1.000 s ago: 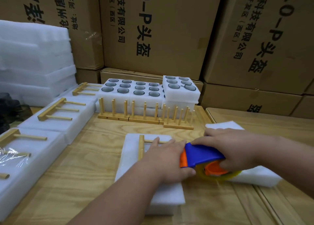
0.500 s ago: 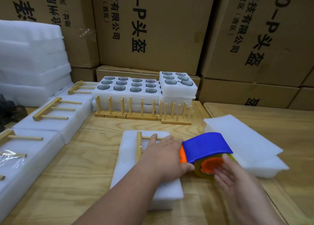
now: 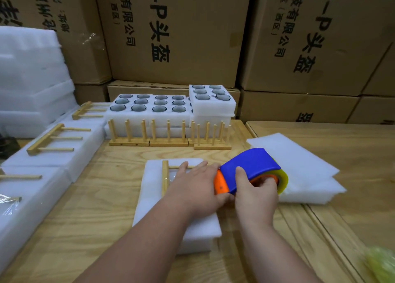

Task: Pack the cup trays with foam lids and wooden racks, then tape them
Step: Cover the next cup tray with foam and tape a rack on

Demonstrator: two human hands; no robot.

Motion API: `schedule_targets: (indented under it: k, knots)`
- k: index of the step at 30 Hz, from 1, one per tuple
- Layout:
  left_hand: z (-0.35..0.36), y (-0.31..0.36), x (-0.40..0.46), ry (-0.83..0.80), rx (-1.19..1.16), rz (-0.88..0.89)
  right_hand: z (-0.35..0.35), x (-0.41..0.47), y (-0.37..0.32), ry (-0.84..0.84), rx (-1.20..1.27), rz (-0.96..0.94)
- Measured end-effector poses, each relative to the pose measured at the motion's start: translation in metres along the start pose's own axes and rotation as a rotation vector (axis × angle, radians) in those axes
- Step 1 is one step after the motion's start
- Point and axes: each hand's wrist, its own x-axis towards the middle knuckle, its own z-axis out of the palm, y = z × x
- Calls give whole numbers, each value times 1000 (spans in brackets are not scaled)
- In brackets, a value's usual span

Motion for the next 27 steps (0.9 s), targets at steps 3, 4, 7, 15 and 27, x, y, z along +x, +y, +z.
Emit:
schedule_targets:
  k: [3, 4, 7, 15, 27]
  knots:
    - [-1, 0, 1, -26, -19, 4, -3, 2, 3, 5, 13, -76]
    - [-2, 0, 2, -32, -35, 0, -5, 1, 5, 0, 8, -114]
    - [-3, 0, 3, -35, -68, -19, -6, -1, 7, -17, -27, -255]
    - [-2, 4, 1, -28, -64, -29, -2, -2, -4, 14, -221, -726]
    - [-5, 6, -4, -47, 59, -8, 7, -6, 11, -40, -350, -837]
